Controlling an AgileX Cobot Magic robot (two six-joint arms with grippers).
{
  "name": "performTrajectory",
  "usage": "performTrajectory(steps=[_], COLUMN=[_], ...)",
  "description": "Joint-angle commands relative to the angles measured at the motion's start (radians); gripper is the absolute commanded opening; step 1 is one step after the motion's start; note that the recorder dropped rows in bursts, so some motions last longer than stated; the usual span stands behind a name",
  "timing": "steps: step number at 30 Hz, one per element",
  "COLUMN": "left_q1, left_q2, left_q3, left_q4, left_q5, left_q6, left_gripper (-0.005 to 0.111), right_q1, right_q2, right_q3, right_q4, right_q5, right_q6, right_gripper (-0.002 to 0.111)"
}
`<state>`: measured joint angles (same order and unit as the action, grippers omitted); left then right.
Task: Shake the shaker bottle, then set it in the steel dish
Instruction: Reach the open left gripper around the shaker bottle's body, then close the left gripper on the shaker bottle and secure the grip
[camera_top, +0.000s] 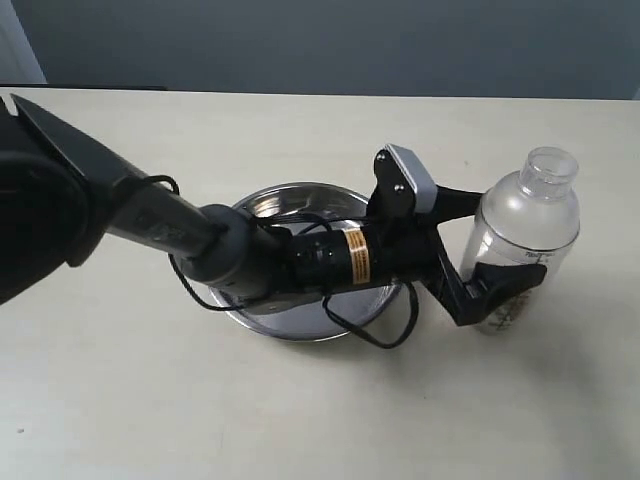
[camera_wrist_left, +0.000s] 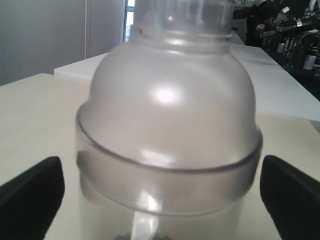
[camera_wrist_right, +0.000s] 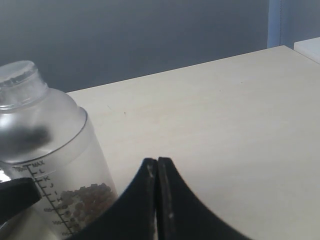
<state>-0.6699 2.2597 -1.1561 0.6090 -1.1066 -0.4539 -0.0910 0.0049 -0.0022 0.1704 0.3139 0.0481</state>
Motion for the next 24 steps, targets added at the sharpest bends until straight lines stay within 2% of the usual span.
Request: performTrajectory(steps=[1,11,24], left_q1=[-0.023,-0.060,-0.069], left_q2=[0.010,0.091,0.143], left_q3=[-0.046,-0.130,-0.207], left_q4=[0.010,0.007,-0.012], left_q5=[0.058,0.053,0.054], left_q6=[-0.018,-0.066,-0.066], left_gripper=[0.105,0.105,0.105], right_q1=[-0.001,-0.001,-0.001], right_q2=[-0.005,-0.005,-0.005], right_q3=[0.002,0.002,0.002], right_q4=[-0.002,-0.002,-0.002], right_q5=[-0.007,-0.007,-0.007], right_q6=[0.000,0.000,0.000], right_gripper=[-0.001,-0.001,-0.001])
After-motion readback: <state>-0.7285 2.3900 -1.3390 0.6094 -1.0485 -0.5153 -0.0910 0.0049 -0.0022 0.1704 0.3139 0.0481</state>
